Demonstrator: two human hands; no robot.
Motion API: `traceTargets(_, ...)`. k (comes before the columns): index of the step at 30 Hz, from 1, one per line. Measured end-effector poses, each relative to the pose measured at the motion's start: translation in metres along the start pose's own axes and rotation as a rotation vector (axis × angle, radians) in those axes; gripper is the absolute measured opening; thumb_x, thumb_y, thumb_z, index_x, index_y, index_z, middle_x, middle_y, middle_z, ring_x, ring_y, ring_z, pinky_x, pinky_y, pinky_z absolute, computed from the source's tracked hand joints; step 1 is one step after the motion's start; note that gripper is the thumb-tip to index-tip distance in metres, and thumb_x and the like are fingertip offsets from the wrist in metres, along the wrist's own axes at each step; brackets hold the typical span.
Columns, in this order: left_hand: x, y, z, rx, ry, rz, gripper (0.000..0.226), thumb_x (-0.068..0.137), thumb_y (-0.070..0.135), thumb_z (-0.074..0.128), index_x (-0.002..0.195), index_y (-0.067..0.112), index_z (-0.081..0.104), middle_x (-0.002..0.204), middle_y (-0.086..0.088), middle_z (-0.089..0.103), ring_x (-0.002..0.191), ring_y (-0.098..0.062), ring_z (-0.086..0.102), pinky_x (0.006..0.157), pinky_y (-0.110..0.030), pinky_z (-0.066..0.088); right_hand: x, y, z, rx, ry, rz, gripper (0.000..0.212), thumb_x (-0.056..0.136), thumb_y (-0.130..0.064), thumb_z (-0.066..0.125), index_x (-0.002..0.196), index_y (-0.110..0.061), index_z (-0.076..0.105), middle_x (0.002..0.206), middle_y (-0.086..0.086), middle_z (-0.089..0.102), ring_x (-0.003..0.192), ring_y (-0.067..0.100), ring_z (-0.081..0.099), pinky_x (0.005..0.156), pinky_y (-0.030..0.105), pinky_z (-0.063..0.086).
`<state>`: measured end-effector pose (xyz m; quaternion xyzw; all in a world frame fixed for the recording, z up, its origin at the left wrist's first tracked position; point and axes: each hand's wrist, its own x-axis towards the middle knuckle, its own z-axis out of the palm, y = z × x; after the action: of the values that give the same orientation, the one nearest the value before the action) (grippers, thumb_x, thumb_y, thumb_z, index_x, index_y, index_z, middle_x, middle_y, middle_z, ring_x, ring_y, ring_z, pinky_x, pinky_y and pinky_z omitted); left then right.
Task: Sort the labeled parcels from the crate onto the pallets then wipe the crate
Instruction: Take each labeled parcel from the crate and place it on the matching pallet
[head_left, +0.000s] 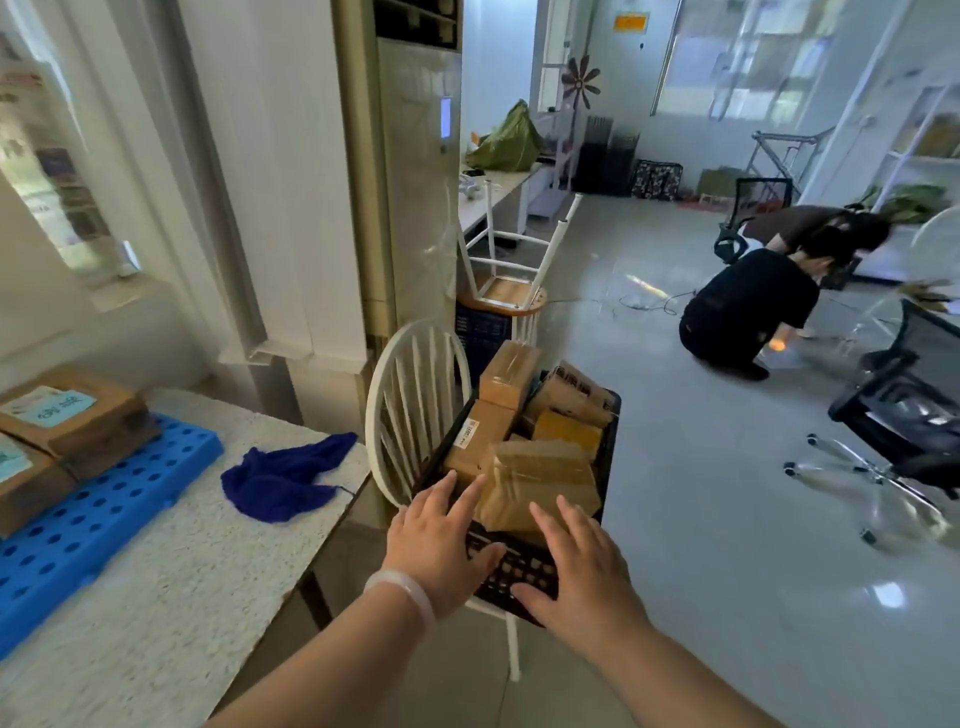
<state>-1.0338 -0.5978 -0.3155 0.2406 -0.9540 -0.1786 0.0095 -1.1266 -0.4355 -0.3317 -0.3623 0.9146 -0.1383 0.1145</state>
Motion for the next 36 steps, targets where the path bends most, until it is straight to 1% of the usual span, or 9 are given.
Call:
traceTargets(6, 0.061, 0.007, 0.034, -0.056, -0.097, -0.031, 0.075, 0.091, 0.064, 0.043, 0.152, 0.045, 0.002, 0.163, 0.006, 0.004, 0.149, -0.021, 0.008, 0.119, -0.042, 0.016, 0.037, 0.047, 0.016, 0.059, -0.084, 0.191, 0.087, 0.087, -0.065, 0.05, 0.152, -0.039, -0.002, 0.163, -0.004, -0.006, 0.149, 0.022, 0.002, 0.121, 0.043, 0.011)
traceTargets(11, 0.12, 0.005, 0.058, -0.166, -0.204, -0.065, 0.077, 0.092, 0.06, 0.045, 0.151, 0.043, 0.0, 0.163, 0.005, 0.002, 0.149, -0.024, 0.009, 0.119, -0.046, 0.02, 0.091, 0.069, 0.017, 0.099, -0.118, 0.295, 0.087, 0.09, -0.062, 0.049, 0.153, -0.037, -0.004, 0.163, -0.004, -0.004, 0.149, 0.022, 0.006, 0.12, 0.042, 0.016)
traceTargets(17, 0.188, -0.004, 0.077, -0.347, -0.284, -0.185, 0.086, 0.09, 0.056, 0.053, 0.15, 0.044, -0.007, 0.161, 0.008, 0.001, 0.148, -0.028, 0.009, 0.118, -0.051, 0.021, 0.156, 0.09, 0.011, 0.177, -0.126, 0.433, 0.085, 0.09, -0.061, 0.05, 0.152, -0.04, -0.004, 0.163, -0.007, 0.001, 0.149, 0.021, 0.011, 0.118, 0.044, 0.022)
traceTargets(20, 0.209, -0.009, 0.086, -0.353, -0.32, -0.245, 0.091, 0.088, 0.056, 0.055, 0.15, 0.044, -0.011, 0.161, 0.007, 0.002, 0.147, -0.029, 0.012, 0.116, -0.053, 0.023, 0.183, 0.099, 0.014, 0.214, -0.146, 0.478, 0.085, 0.091, -0.059, 0.051, 0.154, -0.036, -0.002, 0.163, -0.006, 0.006, 0.149, 0.022, 0.014, 0.117, 0.044, 0.024)
traceTargets(23, 0.219, -0.015, 0.098, -0.372, -0.378, -0.314, 0.096, 0.086, 0.057, 0.057, 0.146, 0.047, -0.018, 0.159, 0.002, 0.011, 0.142, -0.031, 0.025, 0.112, -0.055, 0.032, 0.2, 0.106, 0.022, 0.262, -0.202, 0.504, 0.087, 0.09, -0.059, 0.053, 0.153, -0.036, -0.002, 0.162, -0.006, 0.011, 0.147, 0.023, 0.021, 0.116, 0.047, 0.029)
traceTargets(26, 0.226, -0.014, 0.105, -0.45, -0.455, -0.4, 0.103, 0.088, 0.053, 0.059, 0.14, 0.05, -0.03, 0.151, -0.004, 0.03, 0.128, -0.028, 0.046, 0.105, -0.049, 0.042, 0.221, 0.118, 0.027, 0.426, -0.228, 0.557, 0.088, 0.089, -0.055, 0.058, 0.154, -0.035, 0.003, 0.158, -0.002, 0.023, 0.141, 0.025, 0.031, 0.113, 0.048, 0.035)
traceTargets(28, 0.231, -0.01, 0.105, -0.51, -0.458, -0.46, 0.108, 0.088, 0.049, 0.062, 0.14, 0.048, -0.032, 0.15, -0.004, 0.035, 0.127, -0.026, 0.049, 0.105, -0.047, 0.043, 0.233, 0.126, 0.029, 0.546, -0.249, 0.61, 0.088, 0.089, -0.053, 0.059, 0.154, -0.035, 0.004, 0.156, 0.001, 0.028, 0.139, 0.027, 0.035, 0.111, 0.049, 0.038)
traceTargets(31, 0.232, -0.004, 0.104, -0.572, -0.414, -0.516, 0.104, 0.089, 0.043, 0.064, 0.146, 0.044, -0.024, 0.152, -0.003, 0.033, 0.131, -0.026, 0.046, 0.107, -0.044, 0.042, 0.243, 0.131, 0.028, 0.602, -0.328, 0.647, 0.081, 0.092, -0.052, 0.056, 0.155, -0.032, 0.008, 0.152, 0.003, 0.033, 0.135, 0.028, 0.04, 0.107, 0.046, 0.04)
traceTargets(36, 0.227, 0.008, 0.086, -0.638, -0.319, -0.509, 0.099, 0.088, 0.036, 0.067, 0.152, 0.04, -0.009, 0.155, 0.002, 0.029, 0.135, -0.022, 0.041, 0.107, -0.038, 0.041, 0.255, 0.137, 0.0, 0.708, -0.296, 0.664, 0.071, 0.091, -0.062, 0.049, 0.148, -0.025, 0.03, 0.138, 0.004, 0.047, 0.125, 0.029, 0.049, 0.102, 0.047, 0.046)
